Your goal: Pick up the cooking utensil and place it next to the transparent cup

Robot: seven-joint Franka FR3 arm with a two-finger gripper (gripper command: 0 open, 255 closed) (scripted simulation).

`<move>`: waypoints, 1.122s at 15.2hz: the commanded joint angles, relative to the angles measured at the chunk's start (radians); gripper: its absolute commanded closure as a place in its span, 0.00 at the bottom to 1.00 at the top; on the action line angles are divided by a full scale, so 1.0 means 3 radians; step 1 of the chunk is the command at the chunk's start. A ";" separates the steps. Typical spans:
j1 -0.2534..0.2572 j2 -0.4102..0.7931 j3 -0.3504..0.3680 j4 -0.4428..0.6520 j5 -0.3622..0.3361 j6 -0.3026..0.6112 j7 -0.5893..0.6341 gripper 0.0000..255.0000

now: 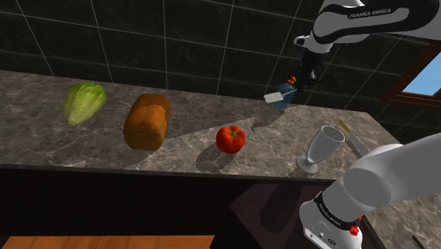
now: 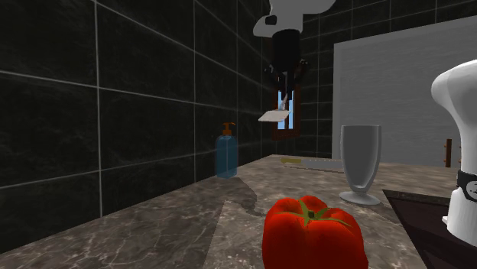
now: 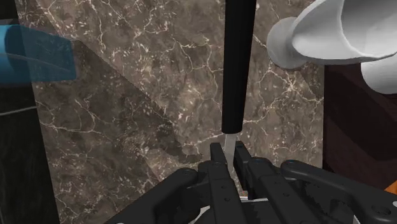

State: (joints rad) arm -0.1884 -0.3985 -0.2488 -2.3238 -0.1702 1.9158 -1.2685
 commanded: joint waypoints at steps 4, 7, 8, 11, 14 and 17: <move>-0.0190 -0.0385 -0.0193 -0.0280 -0.0188 -0.0064 -0.0274 1.00; -0.0321 -0.0577 -0.0334 -0.0398 -0.0317 -0.0106 -0.0467 1.00; -0.0365 -0.0635 -0.0384 -0.0430 -0.0362 -0.0120 -0.0534 1.00; -0.0502 -0.0789 -0.0539 -0.0501 -0.0498 -0.0164 -0.0744 1.00; -0.0638 -0.0910 -0.0705 -0.0537 -0.0636 -0.0204 -0.0967 1.00; -0.0766 -0.0995 -0.0884 -0.0537 -0.0773 -0.0236 -0.1198 1.00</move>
State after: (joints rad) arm -0.4050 -0.6854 -0.4981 -2.4842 -0.3882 1.8510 -1.6048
